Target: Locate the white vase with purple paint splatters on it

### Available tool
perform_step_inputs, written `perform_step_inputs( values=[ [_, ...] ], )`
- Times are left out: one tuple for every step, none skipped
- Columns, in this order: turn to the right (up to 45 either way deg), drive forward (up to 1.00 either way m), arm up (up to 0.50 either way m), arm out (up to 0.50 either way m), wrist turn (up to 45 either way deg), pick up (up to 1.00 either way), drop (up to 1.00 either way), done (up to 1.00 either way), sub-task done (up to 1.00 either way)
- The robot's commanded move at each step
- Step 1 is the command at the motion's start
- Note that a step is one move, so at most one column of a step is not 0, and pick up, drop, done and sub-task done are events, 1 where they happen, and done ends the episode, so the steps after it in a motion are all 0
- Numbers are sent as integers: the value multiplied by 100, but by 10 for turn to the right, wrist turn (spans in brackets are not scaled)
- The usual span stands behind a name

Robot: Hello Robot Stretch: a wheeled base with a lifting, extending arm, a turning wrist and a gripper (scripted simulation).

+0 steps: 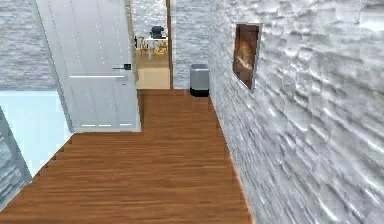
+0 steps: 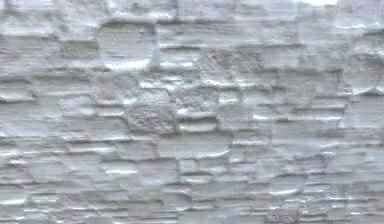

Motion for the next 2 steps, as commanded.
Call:
perform_step_inputs(
  values=[
    [0,75,0,0,0,0,0,0,0],
    [-330,0,0,0,0,0,0,0,0]
  ],
)
